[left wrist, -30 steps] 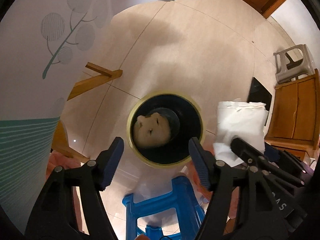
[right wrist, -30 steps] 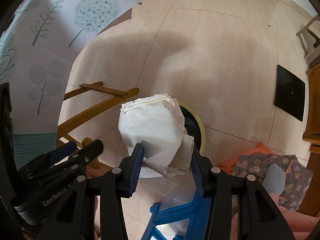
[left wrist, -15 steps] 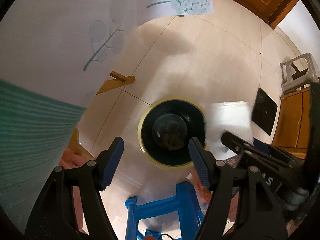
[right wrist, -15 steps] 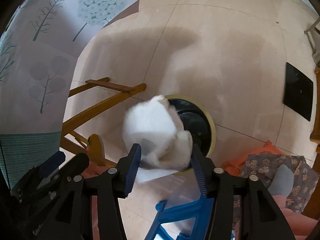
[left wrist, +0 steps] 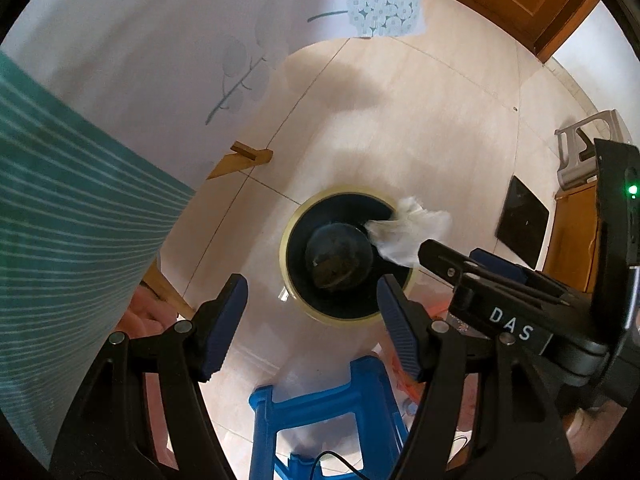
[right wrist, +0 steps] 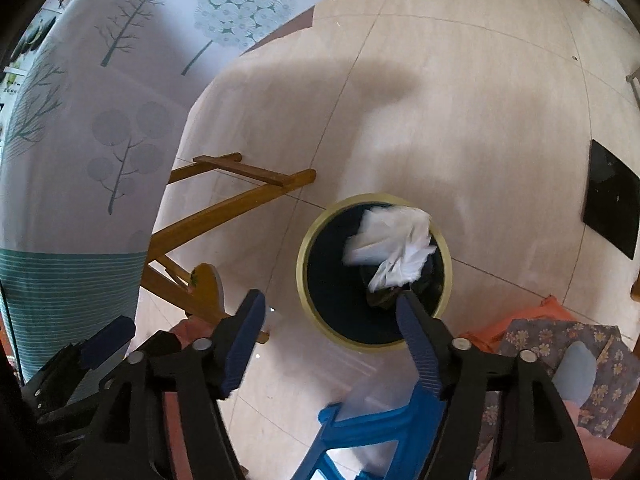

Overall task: Collect trash
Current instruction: 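Open the left gripper over the bin while the right releases the paper, then move both tools back over the table toward the wrappers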

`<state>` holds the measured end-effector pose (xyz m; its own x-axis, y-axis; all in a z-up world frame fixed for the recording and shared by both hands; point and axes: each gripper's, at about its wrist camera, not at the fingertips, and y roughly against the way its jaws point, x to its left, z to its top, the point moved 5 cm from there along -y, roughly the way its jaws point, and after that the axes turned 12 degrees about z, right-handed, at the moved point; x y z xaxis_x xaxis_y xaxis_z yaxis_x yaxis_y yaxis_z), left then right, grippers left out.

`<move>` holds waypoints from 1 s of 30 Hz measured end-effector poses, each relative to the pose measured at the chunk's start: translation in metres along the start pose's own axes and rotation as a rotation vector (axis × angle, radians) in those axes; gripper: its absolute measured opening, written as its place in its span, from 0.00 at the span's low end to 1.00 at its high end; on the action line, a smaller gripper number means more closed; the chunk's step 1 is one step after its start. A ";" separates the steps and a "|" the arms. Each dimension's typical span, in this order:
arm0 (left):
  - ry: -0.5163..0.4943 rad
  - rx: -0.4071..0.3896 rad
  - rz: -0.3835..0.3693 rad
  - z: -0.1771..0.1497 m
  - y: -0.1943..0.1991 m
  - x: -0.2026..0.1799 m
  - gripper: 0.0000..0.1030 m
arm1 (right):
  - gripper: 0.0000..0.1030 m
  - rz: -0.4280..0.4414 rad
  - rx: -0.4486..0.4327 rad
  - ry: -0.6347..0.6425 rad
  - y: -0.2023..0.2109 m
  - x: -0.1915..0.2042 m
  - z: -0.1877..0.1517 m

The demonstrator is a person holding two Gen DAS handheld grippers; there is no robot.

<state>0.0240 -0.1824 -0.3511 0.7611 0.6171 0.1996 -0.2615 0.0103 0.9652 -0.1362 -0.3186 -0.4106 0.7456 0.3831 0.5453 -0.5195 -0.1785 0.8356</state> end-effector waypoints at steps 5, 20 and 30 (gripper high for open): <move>0.002 -0.007 -0.008 -0.001 0.008 0.005 0.62 | 0.77 0.002 -0.008 0.021 0.006 0.007 0.001; 0.033 -0.118 -0.086 -0.008 0.097 0.033 0.62 | 0.78 -0.048 -0.023 0.154 0.067 0.059 -0.019; 0.121 -0.210 -0.121 -0.018 0.169 0.100 0.62 | 0.78 0.055 -0.071 0.252 0.133 0.142 -0.044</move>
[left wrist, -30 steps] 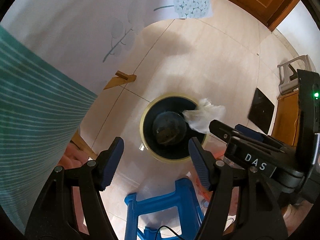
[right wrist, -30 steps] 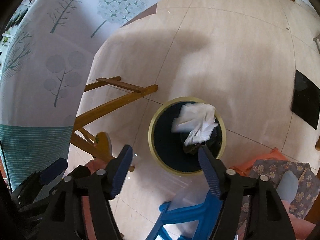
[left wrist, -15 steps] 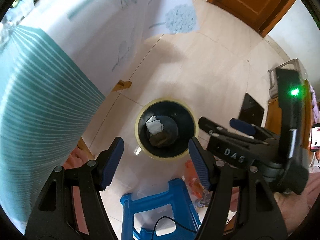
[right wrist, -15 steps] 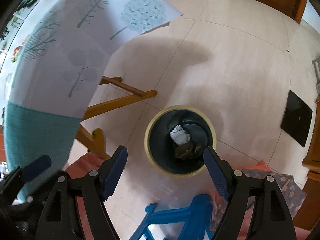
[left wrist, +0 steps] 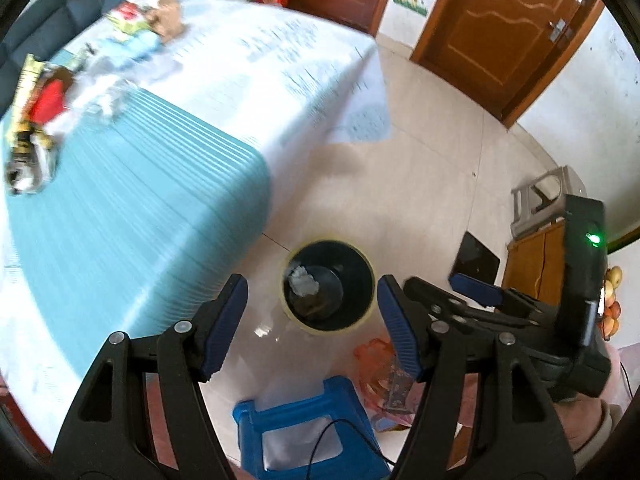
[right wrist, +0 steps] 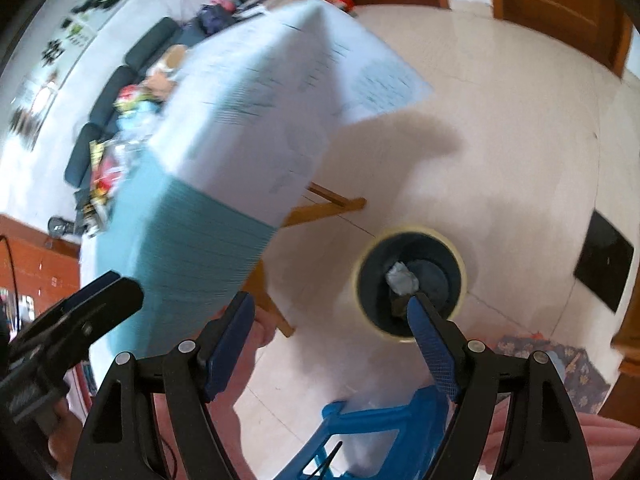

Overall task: Collect trash
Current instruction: 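Move both tools back over the table toward the wrappers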

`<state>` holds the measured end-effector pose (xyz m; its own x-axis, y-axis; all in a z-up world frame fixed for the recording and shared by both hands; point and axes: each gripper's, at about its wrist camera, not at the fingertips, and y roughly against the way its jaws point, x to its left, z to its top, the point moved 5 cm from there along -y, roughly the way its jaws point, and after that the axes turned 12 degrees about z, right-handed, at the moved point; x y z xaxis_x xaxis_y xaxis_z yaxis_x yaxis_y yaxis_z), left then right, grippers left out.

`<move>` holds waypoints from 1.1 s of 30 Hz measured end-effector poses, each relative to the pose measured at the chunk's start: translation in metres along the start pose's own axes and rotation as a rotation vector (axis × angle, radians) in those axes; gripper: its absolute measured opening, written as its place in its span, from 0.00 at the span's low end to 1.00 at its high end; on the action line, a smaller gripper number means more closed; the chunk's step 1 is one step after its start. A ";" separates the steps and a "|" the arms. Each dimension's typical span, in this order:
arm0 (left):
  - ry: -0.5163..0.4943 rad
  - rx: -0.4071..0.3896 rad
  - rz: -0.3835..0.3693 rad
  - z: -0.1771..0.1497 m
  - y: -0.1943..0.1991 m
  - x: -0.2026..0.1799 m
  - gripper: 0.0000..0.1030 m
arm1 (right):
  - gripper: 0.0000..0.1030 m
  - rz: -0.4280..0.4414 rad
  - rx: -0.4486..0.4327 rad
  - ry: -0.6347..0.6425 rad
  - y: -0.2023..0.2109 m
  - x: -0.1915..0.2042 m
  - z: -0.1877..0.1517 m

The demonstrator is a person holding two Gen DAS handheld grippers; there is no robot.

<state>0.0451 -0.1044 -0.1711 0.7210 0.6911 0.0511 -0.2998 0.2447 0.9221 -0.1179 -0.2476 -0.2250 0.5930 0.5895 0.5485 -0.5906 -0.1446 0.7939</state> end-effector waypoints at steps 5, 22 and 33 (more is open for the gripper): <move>0.026 -0.021 0.009 0.003 0.034 0.042 0.63 | 0.78 0.016 -0.032 0.109 0.019 0.057 0.010; 0.274 -0.111 0.168 0.026 0.080 0.234 0.62 | 0.87 0.092 0.006 0.383 -0.013 0.221 0.070; 0.412 -0.086 0.165 0.061 0.037 0.322 0.62 | 0.87 0.224 0.071 0.275 -0.116 0.255 0.115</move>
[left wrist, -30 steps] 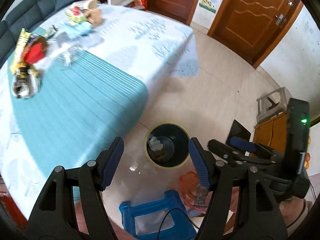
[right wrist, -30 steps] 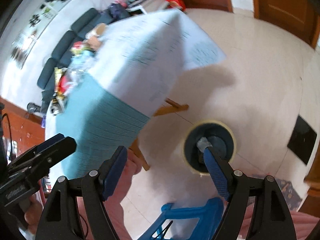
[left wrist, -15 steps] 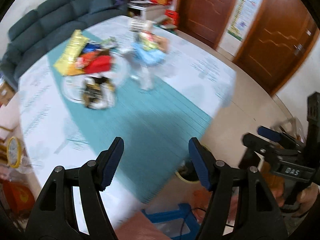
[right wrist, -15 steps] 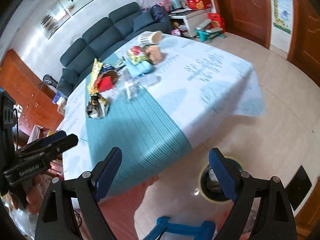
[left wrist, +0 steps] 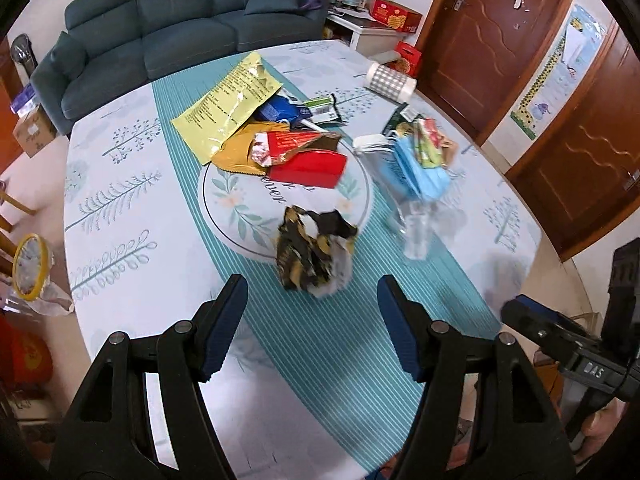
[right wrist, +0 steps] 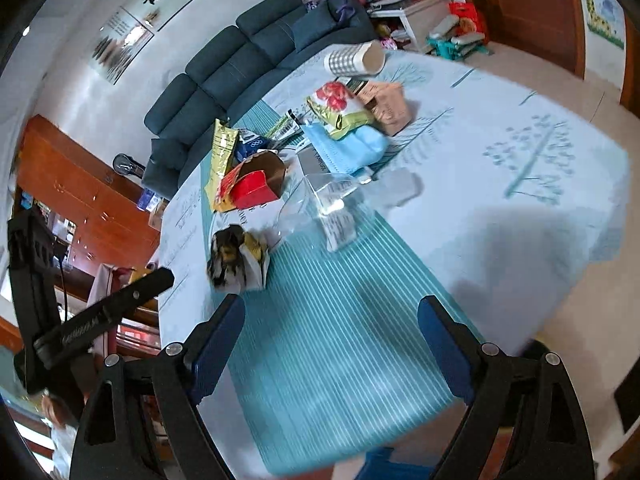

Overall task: Collect trash
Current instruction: 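Move both tools back over the table toward the wrappers, then grasp the black-and-yellow wrapper with the left gripper while the right grasps the plastic bottle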

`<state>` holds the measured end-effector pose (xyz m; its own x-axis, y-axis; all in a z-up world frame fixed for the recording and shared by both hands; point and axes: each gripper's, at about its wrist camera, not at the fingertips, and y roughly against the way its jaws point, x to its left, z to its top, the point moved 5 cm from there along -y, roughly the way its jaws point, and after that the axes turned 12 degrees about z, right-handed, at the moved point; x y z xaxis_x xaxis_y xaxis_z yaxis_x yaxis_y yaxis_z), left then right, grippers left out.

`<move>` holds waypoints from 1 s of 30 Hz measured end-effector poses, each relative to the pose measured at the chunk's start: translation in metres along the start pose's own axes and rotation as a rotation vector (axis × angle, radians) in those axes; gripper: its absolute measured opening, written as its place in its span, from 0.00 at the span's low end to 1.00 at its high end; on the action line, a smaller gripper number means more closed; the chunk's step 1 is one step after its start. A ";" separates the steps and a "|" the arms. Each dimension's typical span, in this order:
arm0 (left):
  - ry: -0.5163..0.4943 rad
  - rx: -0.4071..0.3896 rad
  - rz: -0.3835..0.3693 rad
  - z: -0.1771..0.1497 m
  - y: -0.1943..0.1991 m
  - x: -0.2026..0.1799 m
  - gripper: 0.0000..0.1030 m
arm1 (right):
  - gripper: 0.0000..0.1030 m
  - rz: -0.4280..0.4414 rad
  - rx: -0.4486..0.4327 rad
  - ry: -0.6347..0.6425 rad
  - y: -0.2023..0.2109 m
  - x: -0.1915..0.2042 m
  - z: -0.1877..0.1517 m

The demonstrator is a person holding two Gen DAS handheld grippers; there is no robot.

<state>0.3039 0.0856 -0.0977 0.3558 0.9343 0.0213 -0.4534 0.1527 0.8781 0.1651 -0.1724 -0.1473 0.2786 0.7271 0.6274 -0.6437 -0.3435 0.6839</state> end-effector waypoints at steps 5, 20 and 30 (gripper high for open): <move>0.008 0.038 0.007 0.007 -0.035 -0.003 0.62 | 0.87 0.019 -0.005 -0.041 -0.041 -0.011 0.015; 0.023 0.098 -0.008 0.012 -0.094 -0.005 0.62 | 0.87 0.029 -0.077 -0.052 -0.088 -0.019 0.041; 0.031 0.137 -0.023 0.009 -0.112 -0.008 0.57 | 0.59 0.043 -0.125 -0.041 -0.091 -0.018 0.053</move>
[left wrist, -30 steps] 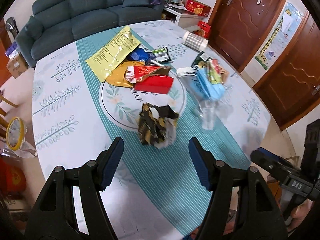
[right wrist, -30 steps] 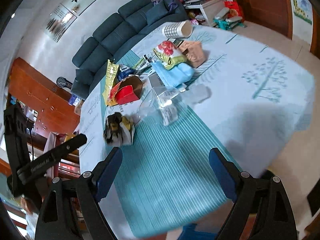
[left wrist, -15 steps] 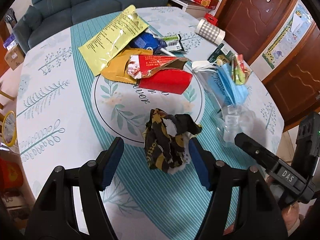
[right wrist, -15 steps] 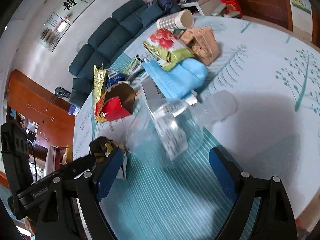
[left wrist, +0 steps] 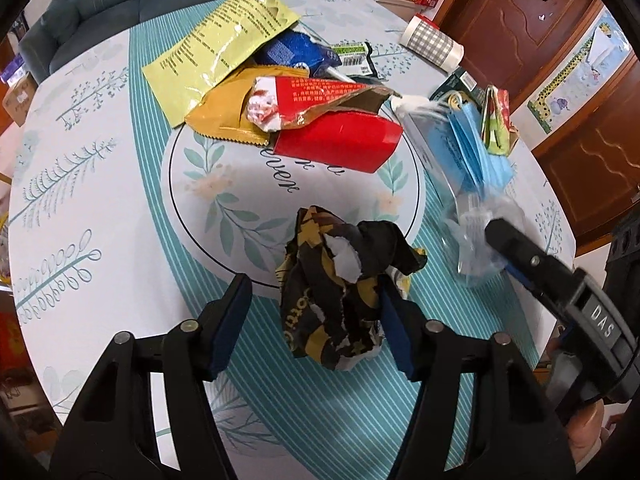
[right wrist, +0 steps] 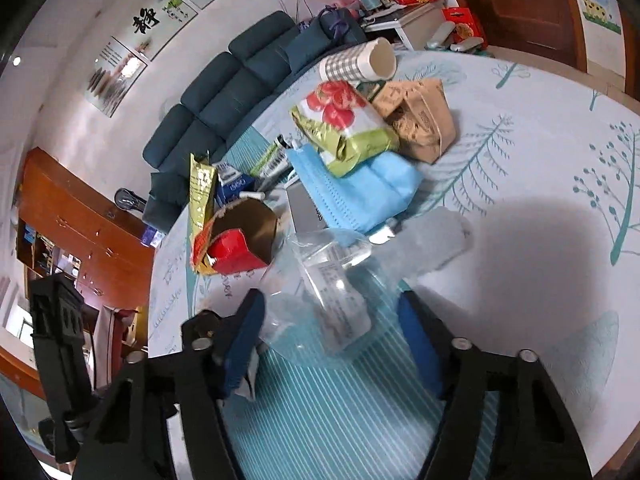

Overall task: Collect trash
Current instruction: 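Grasp the black-and-yellow wrapper with the left gripper while the right grasps the plastic bottle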

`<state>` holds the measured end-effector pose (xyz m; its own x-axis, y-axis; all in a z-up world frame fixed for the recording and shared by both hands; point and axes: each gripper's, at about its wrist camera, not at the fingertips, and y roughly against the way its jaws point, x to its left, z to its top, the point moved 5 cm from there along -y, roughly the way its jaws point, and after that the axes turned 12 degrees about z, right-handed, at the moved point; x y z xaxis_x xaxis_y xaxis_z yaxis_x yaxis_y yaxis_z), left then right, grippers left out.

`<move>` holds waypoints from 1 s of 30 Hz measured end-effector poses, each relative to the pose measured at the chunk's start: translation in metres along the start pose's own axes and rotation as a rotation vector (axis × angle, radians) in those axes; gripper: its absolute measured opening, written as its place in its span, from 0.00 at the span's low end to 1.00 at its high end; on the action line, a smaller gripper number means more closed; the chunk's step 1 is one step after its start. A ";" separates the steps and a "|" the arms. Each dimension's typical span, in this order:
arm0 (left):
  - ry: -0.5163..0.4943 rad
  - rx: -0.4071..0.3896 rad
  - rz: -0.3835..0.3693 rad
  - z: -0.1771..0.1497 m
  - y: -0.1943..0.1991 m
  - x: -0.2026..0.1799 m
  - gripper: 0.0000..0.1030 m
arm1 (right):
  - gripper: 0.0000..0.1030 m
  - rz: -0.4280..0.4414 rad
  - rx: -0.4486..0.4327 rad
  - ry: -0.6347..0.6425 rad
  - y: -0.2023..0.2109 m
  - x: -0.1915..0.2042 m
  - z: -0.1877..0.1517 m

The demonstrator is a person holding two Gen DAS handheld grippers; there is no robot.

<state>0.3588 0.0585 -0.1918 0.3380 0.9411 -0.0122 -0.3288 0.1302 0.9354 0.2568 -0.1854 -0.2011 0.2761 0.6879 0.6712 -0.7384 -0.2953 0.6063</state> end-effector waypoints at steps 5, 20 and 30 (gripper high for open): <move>0.004 0.006 -0.015 0.000 -0.004 -0.003 0.53 | 0.40 0.025 -0.036 0.005 0.007 0.003 0.011; -0.014 -0.012 -0.024 0.009 -0.003 -0.015 0.37 | 0.36 0.028 0.022 -0.054 -0.005 0.004 0.008; -0.016 -0.016 -0.039 0.007 -0.001 -0.007 0.36 | 0.36 -0.134 0.119 0.277 0.008 0.019 0.007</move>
<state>0.3624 0.0496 -0.1904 0.3645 0.9302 -0.0431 -0.3293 0.1720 0.9284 0.2599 -0.1793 -0.1807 0.1761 0.8752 0.4506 -0.6250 -0.2543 0.7380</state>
